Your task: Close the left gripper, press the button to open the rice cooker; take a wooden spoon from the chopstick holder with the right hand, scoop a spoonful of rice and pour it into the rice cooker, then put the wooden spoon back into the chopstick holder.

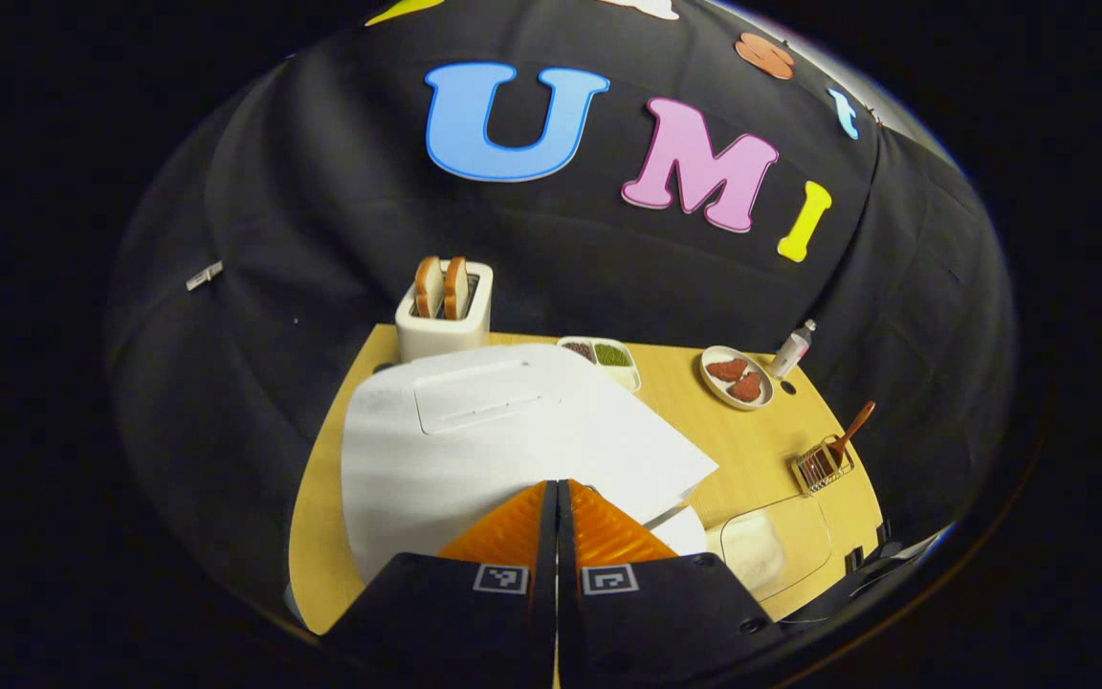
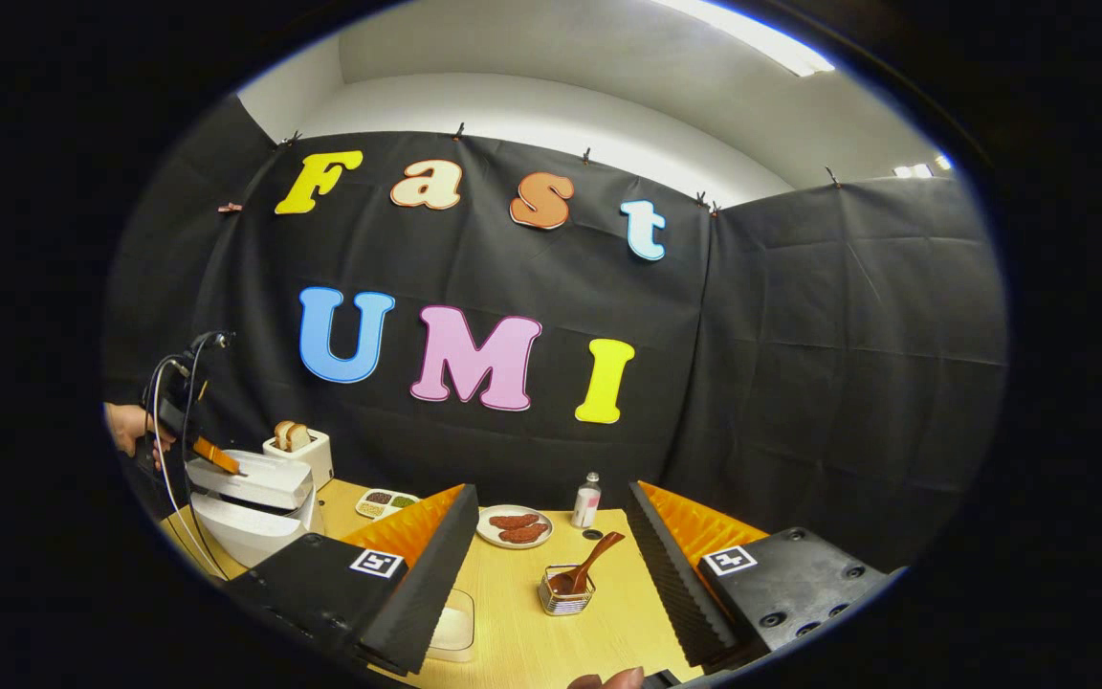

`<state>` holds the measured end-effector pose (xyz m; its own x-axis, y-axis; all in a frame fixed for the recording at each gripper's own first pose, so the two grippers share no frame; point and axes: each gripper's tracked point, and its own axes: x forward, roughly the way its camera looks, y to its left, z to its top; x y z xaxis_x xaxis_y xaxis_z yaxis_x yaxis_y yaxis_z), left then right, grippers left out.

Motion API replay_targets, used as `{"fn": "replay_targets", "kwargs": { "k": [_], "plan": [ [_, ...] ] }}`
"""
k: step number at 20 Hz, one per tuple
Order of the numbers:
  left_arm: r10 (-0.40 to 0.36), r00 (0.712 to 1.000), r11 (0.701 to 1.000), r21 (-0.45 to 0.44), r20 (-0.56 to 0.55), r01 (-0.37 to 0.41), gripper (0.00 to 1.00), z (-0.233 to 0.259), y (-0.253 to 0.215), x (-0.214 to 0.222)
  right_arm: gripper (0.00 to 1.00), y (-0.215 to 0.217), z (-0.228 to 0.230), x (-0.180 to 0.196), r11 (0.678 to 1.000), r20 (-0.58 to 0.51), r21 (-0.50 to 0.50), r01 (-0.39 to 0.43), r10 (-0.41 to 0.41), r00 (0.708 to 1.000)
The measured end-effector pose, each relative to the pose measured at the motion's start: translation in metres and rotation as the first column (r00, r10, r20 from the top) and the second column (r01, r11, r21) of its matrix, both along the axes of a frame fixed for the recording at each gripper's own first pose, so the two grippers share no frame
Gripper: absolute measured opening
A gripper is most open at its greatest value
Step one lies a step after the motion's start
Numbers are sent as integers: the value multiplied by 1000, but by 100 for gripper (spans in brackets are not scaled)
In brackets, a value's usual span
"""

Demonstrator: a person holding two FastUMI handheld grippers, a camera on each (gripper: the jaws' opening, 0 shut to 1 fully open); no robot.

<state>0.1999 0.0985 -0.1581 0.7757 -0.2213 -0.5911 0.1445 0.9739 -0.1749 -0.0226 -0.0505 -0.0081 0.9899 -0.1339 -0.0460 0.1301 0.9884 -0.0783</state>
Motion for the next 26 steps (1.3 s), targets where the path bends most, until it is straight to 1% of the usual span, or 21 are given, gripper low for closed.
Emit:
{"fn": "replay_targets", "kwargs": {
  "k": [2, 5, 7, 10, 11, 12, 13, 14, 15, 17, 19, 21, 22, 23, 26],
  "plan": [
    [34, 994, 999, 12, 101, -35, 7, 28, 7, 9, 98, 7, 5, 2, 999, 19, 4, -42, 42, 999],
    [60, 963, 993, 84, 262, -85, 7, 72, 20, 18, 98, 5, 7, 7, 998, 31, 6, -65, 64, 997],
    [64, 942, 989, 106, 328, -104, 8, 94, 20, 18, 96, 4, 5, 13, 995, 32, 37, -90, 88, 996],
    [49, 924, 989, 111, 378, -98, 11, 115, 8, 9, 98, -16, -4, 23, 996, 21, 58, -75, 74, 997],
    [46, 918, 989, 111, 395, -98, 19, 120, 4, 3, 98, -21, -8, 27, 994, 15, 72, -77, 76, 997],
    [49, 909, 989, 110, 414, -103, 33, 126, 0, 1, 98, -25, -13, 29, 992, 9, 89, -86, 85, 996],
    [52, 899, 988, 110, 434, -110, 58, 133, -3, -4, 98, -31, -18, 31, 991, 1, 102, -92, 92, 996],
    [59, 891, 987, 107, 450, -119, 64, 137, -7, -8, 98, -37, -26, 35, 988, -9, 115, -105, 106, 994],
    [72, 882, 986, 102, 466, -134, 75, 142, -10, -12, 98, -43, -33, 38, 986, -22, 121, -110, 114, 993],
    [89, 861, 987, 73, 500, -144, 86, 152, -25, -21, 98, -61, -49, 46, 987, -53, 123, -107, 115, 992],
    [88, 834, 989, 49, 545, -136, 93, 163, -45, -33, 98, -71, -66, 56, 983, -74, 139, -122, 133, 988],
    [90, 816, 986, 65, 570, -154, 96, 166, -58, -45, 98, -81, -83, 68, 976, -97, 165, -141, 158, 983],
    [95, 814, 984, 70, 574, -164, 96, 167, -66, -49, 98, -85, -93, 76, 970, -108, 184, -157, 178, 978],
    [104, 817, 983, 65, 568, -170, 96, 164, -75, -56, 98, -88, -105, 84, 966, -128, 197, -170, 197, 972],
    [160, 830, 979, 20, 534, -201, 96, 151, -106, -74, 98, -105, -143, 109, 959, -180, 208, -191, 230, 956]
  ]
}}
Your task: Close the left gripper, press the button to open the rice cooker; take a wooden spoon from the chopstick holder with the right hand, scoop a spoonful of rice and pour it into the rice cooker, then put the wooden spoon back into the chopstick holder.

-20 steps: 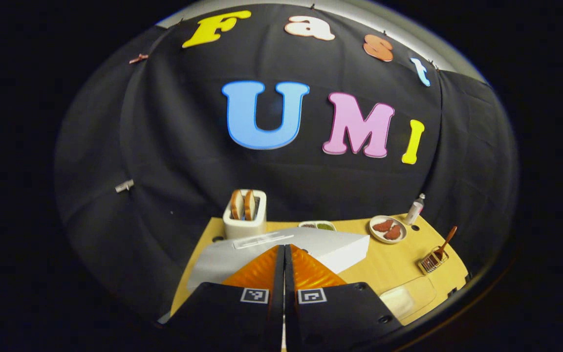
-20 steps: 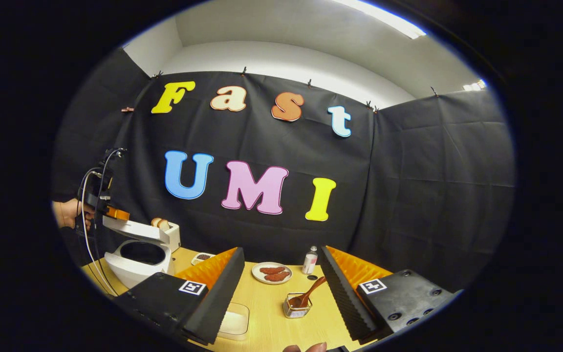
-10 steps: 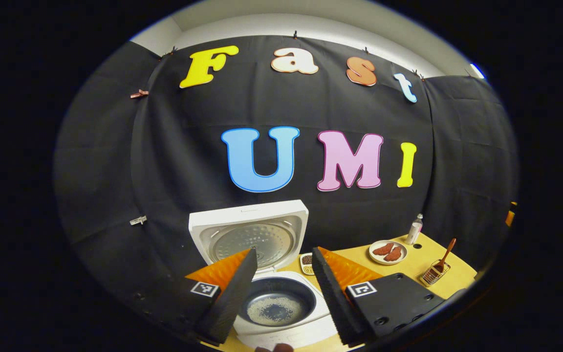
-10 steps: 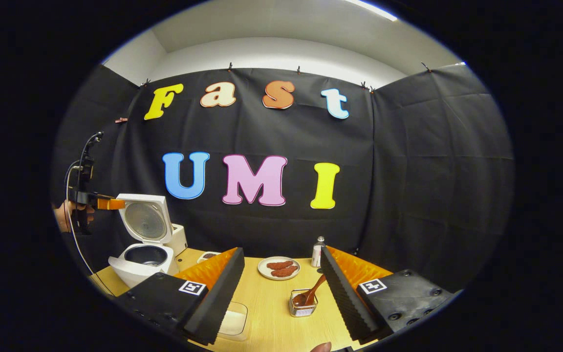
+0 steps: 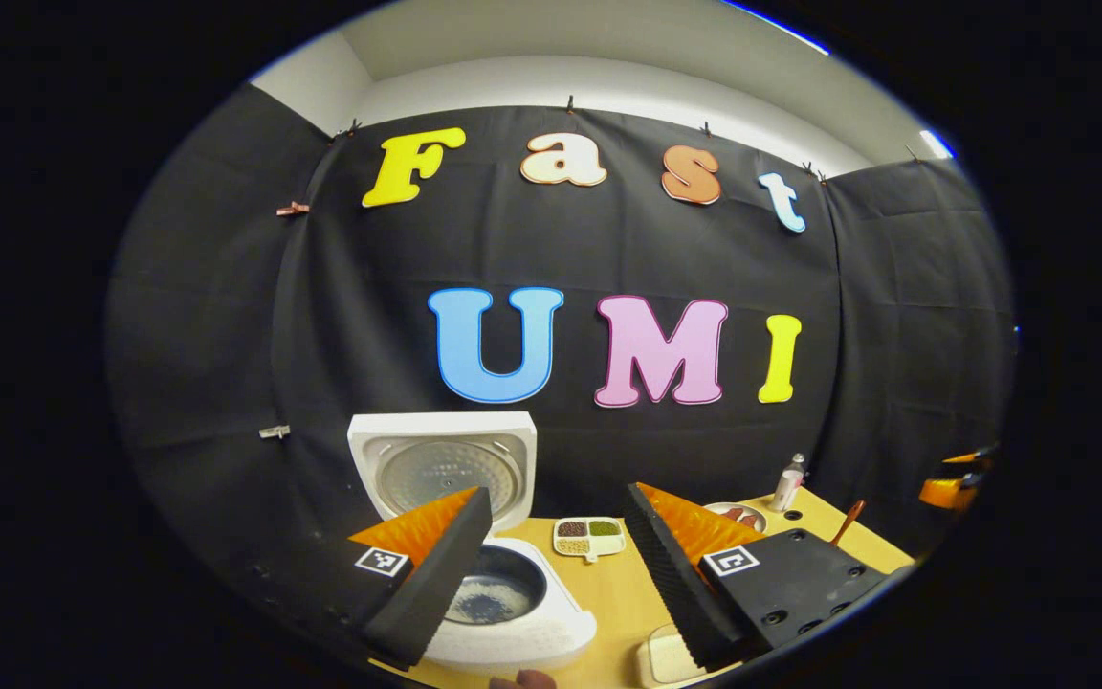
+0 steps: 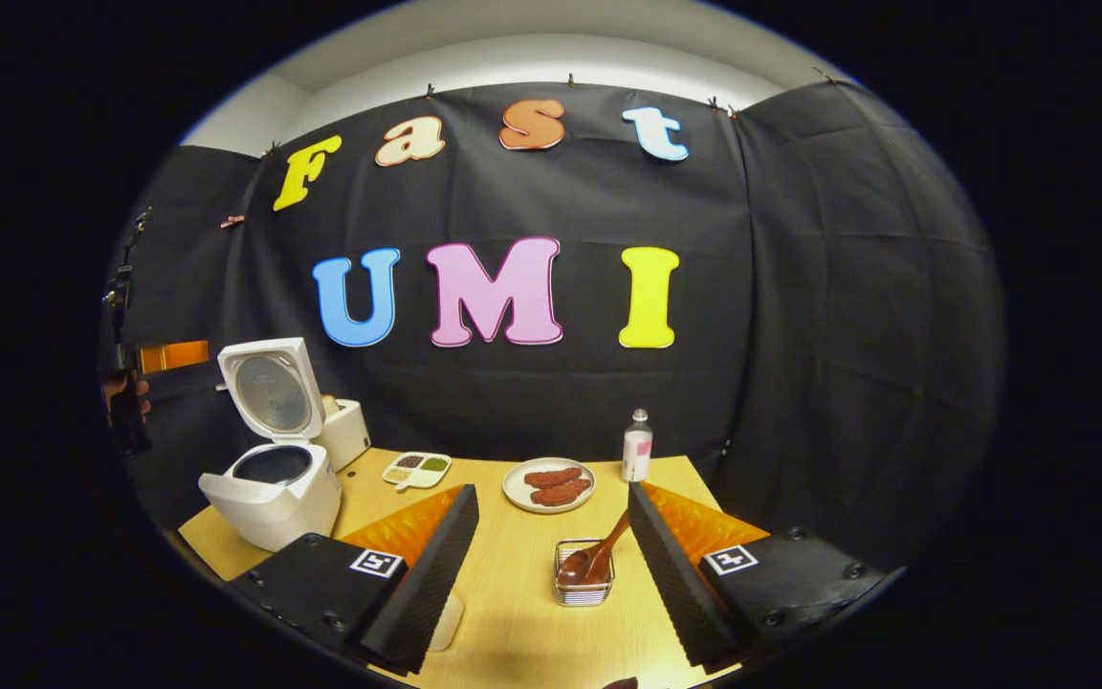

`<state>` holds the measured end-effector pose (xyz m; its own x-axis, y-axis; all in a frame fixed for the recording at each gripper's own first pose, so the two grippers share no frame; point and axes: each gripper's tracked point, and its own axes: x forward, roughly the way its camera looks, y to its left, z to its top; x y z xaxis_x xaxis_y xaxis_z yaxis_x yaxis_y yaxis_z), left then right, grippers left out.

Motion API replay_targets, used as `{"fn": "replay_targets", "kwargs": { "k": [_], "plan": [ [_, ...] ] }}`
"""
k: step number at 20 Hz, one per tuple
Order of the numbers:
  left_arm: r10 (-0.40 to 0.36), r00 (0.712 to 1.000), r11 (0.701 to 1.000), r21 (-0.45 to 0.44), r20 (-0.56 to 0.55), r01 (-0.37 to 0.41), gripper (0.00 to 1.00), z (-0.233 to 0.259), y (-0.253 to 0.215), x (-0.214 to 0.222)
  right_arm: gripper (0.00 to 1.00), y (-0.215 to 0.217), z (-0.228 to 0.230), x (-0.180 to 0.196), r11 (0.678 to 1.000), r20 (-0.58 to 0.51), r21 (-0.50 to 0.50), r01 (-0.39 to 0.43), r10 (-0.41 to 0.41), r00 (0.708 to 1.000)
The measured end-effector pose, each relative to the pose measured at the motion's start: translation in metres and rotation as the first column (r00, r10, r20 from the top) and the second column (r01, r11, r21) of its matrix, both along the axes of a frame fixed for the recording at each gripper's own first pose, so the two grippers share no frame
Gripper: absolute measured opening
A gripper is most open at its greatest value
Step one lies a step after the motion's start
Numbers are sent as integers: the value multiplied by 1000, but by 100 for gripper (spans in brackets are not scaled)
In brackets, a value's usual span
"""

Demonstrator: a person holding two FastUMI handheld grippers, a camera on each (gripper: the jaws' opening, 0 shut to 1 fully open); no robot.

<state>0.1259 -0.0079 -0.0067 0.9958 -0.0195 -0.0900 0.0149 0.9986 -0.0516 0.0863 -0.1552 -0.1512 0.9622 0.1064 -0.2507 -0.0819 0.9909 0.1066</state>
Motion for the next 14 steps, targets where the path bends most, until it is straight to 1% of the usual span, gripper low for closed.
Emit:
{"fn": "replay_targets", "kwargs": {
  "k": [3, 4, 9, 11, 12, 13, 14],
  "plan": [
    [59, 998, 998, -36, -15, -59, 96, -16, -15, -16, 98, -12, -47, 24, 998, -75, 49, -26, 30, 997],
    [67, 998, 997, -42, -19, -68, 96, -20, -20, -20, 98, -18, -62, 32, 997, -98, 69, -24, 31, 995],
    [107, 990, 993, -35, -93, -111, 96, -55, -37, -30, 95, -42, -134, 69, 991, -179, 137, -11, 35, 983],
    [146, 984, 988, -38, -103, -151, 96, -63, -35, -34, 94, -46, -158, 83, 985, -201, 173, -13, 48, 978],
    [166, 980, 984, -40, -108, -171, 96, -66, -35, -36, 92, -48, -169, 89, 983, -213, 186, -13, 53, 976],
    [185, 976, 981, -43, -112, -190, 96, -70, -35, -40, 86, -47, -179, 95, 980, -224, 198, -18, 64, 973],
    [200, 973, 977, -46, -119, -207, 96, -74, -35, -43, 85, -45, -188, 100, 977, -230, 211, -25, 75, 970]
  ]
}}
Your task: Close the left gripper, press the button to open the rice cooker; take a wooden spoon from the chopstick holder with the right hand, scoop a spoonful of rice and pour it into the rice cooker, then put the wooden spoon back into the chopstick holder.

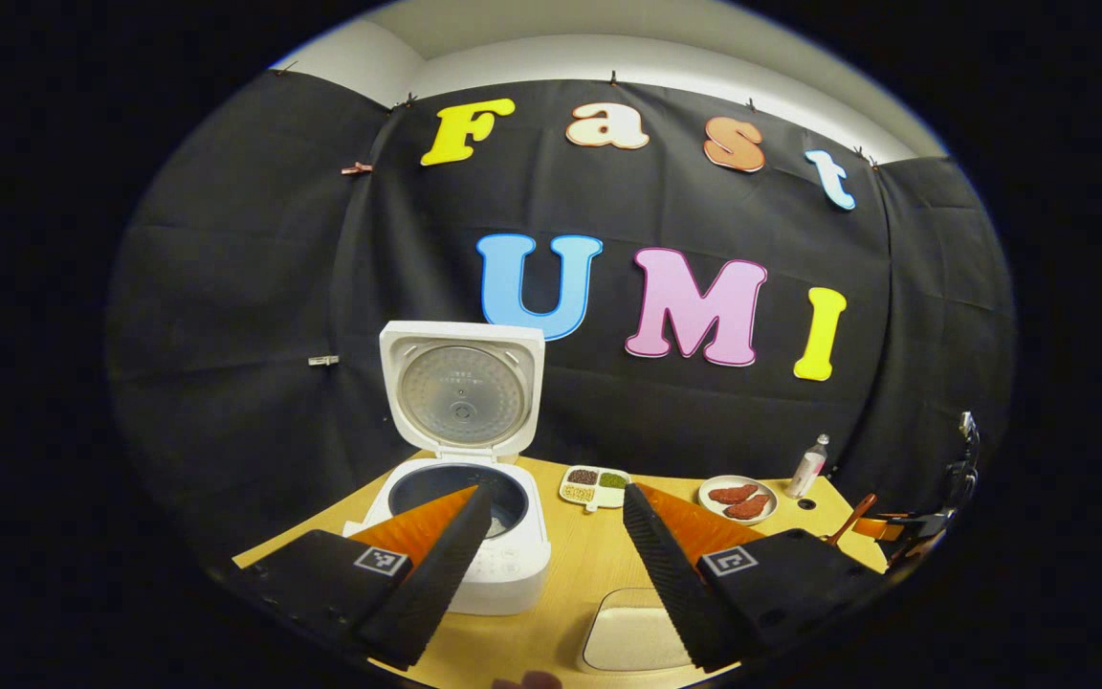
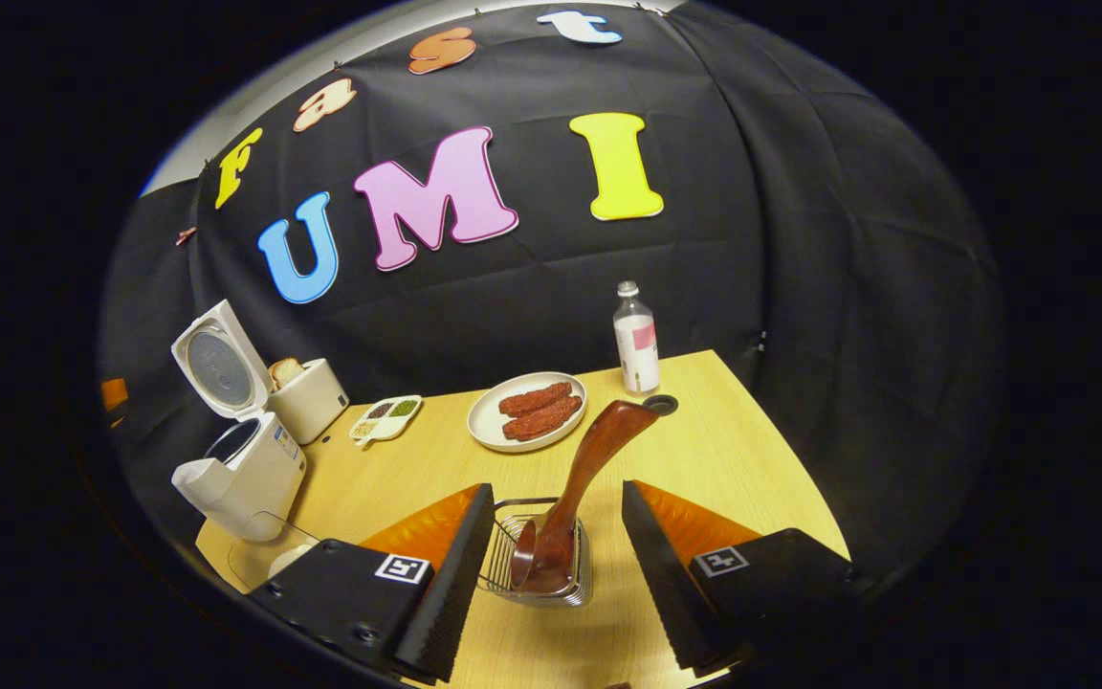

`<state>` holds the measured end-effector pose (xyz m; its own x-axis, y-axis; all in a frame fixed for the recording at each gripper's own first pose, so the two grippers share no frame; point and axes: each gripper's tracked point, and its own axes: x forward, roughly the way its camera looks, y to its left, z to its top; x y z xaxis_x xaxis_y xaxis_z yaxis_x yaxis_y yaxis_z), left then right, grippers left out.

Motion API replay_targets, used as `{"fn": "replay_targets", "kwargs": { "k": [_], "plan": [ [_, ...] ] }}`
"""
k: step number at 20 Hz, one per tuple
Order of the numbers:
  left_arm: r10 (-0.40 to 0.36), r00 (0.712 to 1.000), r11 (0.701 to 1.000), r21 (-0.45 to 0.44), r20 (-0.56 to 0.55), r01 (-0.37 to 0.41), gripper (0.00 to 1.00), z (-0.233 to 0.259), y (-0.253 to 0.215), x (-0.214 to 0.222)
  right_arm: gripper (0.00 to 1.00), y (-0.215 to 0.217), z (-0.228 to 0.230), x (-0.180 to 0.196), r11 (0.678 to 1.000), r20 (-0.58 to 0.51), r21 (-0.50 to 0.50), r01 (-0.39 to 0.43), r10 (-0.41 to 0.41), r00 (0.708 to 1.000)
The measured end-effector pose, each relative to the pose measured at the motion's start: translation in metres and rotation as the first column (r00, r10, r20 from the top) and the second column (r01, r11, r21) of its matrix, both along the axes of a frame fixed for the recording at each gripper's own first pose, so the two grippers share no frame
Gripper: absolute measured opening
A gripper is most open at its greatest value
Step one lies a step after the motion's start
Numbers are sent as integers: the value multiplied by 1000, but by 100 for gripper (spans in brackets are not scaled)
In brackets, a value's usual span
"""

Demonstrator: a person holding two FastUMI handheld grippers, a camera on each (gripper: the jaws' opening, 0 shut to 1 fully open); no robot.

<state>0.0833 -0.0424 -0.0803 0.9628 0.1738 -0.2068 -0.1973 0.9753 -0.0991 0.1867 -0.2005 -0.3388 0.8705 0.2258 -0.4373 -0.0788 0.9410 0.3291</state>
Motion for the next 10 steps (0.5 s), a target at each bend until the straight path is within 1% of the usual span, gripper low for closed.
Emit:
{"fn": "replay_targets", "kwargs": {
  "k": [1, 3, 4, 5, 6, 7, 8, 9, 10],
  "plan": [
    [16, 1000, 1000, -1, -7, -16, 96, -3, 1, -4, 84, 2, -9, 6, 1000, -9, 4, -7, 7, 1000],
    [45, 999, 999, -1, -16, -45, 96, -6, 4, -10, 77, 5, -24, 14, 1000, -24, 17, -23, 23, 999],
    [59, 998, 998, -10, -22, -59, 96, -7, 5, -13, 77, 8, -31, 18, 999, -33, 27, -28, 29, 999],
    [78, 997, 997, -17, -24, -79, 96, -9, 7, -17, 76, 9, -36, 22, 999, -37, 36, -26, 28, 999],
    [95, 995, 995, -20, -24, -95, 95, -8, 9, -20, 72, 5, -41, 24, 1000, -42, 24, -10, 11, 999],
    [112, 993, 993, -18, -26, -113, 95, -10, 10, -24, 52, 5, -41, 26, 999, -36, 38, -15, 16, 999],
    [126, 992, 992, -17, -28, -126, 95, -10, 12, -28, 38, 9, -46, 29, 999, -39, 49, -22, 24, 999],
    [135, 990, 991, -14, -30, -135, 95, -12, 12, -34, 29, 9, -42, 26, 998, -38, 62, -22, 24, 999],
    [144, 989, 989, -11, -34, -144, 95, -13, 13, -38, 28, 12, -42, 27, 996, -31, 78, -35, 38, 999]
  ]
}}
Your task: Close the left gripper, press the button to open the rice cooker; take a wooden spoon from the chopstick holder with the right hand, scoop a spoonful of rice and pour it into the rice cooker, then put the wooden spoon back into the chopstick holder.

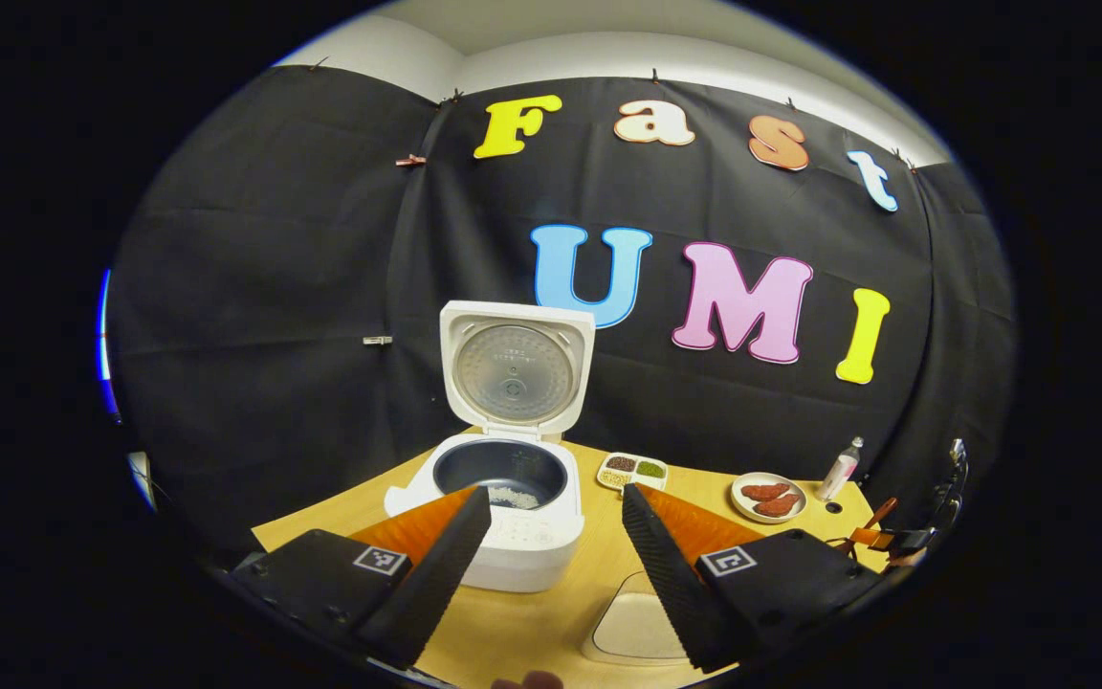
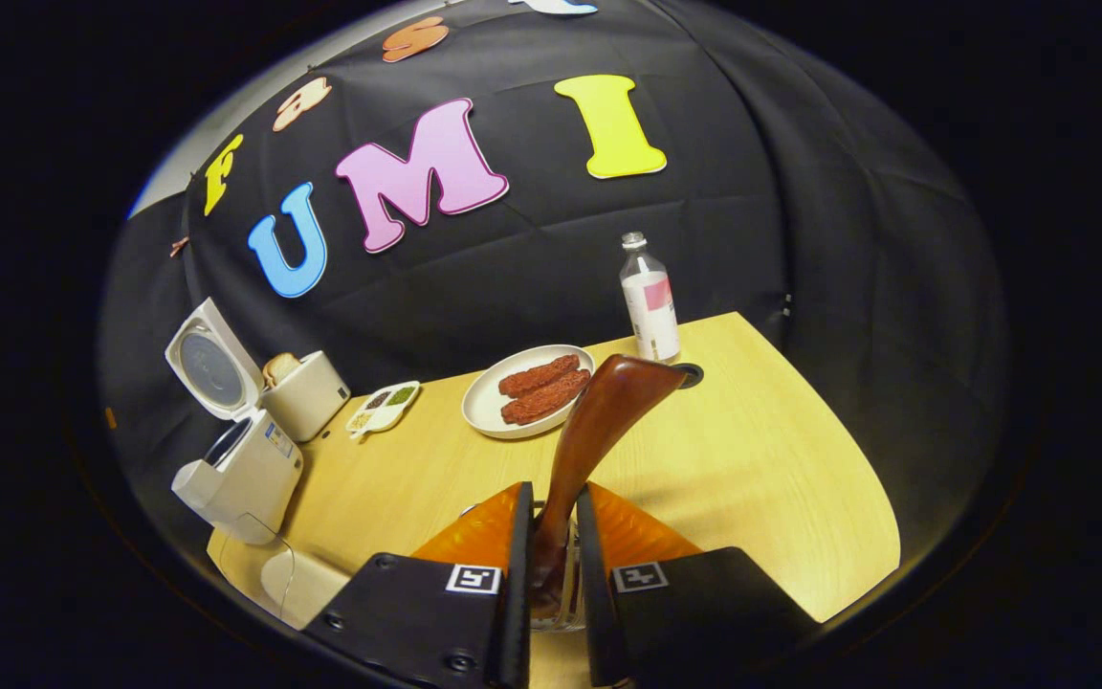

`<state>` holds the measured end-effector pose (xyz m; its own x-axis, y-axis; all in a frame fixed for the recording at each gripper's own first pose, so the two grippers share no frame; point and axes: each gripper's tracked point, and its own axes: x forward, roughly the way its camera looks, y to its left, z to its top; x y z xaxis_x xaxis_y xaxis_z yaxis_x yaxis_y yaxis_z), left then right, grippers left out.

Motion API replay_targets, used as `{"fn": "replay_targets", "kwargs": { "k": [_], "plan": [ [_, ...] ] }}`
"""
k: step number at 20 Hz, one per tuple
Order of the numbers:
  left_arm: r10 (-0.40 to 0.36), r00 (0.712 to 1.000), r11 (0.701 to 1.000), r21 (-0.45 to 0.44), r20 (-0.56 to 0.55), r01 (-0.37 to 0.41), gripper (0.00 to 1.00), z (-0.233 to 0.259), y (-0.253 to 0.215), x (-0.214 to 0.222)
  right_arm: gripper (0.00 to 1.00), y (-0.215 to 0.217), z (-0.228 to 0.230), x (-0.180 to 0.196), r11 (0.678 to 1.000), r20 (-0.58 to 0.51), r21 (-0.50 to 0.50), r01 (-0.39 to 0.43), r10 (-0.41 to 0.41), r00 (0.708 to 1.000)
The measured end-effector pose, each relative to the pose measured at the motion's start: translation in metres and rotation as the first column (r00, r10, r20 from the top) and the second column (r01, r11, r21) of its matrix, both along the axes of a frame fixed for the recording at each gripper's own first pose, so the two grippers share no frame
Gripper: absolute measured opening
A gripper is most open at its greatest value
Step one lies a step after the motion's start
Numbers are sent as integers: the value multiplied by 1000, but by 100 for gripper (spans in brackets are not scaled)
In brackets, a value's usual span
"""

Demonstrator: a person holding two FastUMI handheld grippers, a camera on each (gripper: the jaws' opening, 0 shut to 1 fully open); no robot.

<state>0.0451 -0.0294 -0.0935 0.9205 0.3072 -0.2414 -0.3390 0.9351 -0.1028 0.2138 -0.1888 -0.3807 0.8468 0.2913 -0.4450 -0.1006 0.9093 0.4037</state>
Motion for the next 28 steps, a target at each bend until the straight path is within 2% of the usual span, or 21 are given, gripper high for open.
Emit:
{"fn": "replay_targets", "kwargs": {
  "k": [2, 3, 5, 12, 17, 21, 22, 23, 28],
  "plan": [
    [15, 1000, 1000, 9, -10, -15, 95, -2, 2, -10, 19, 4, 10, -4, 999, 18, 43, -10, 9, 1000],
    [24, 1000, 1000, 13, -12, -24, 96, -2, 4, -14, 12, 7, 2, 2, 999, 20, 39, -14, 14, 1000],
    [34, 999, 999, 17, -12, -34, 95, 1, 6, -21, 8, 7, 14, -6, 999, 41, 30, -20, 19, 999],
    [18, 1000, 998, 53, 6, -18, 96, 24, 13, -31, 8, -7, 71, -6, 997, 137, 68, 40, -49, 989],
    [-35, 999, 999, 16, 9, 34, 95, 35, 24, -31, 8, 3, 136, -26, 996, 207, 69, 48, -61, 976],
    [-105, 994, 993, 48, 20, 104, 96, 48, 35, -30, 8, 47, 190, -61, 997, 253, 80, 15, -35, 967],
    [-123, 992, 991, 51, 20, 122, 95, 47, 37, -30, 13, 60, 197, -69, 997, 261, 71, 7, -26, 965],
    [-141, 990, 989, 54, 18, 140, 96, 46, 41, -30, 8, 73, 203, -77, 998, 263, 56, 8, -22, 964],
    [-236, 972, 970, 57, 13, 235, 95, 42, 59, -21, 8, 155, 199, -115, 999, 252, -37, -15, 24, 968]
  ]
}}
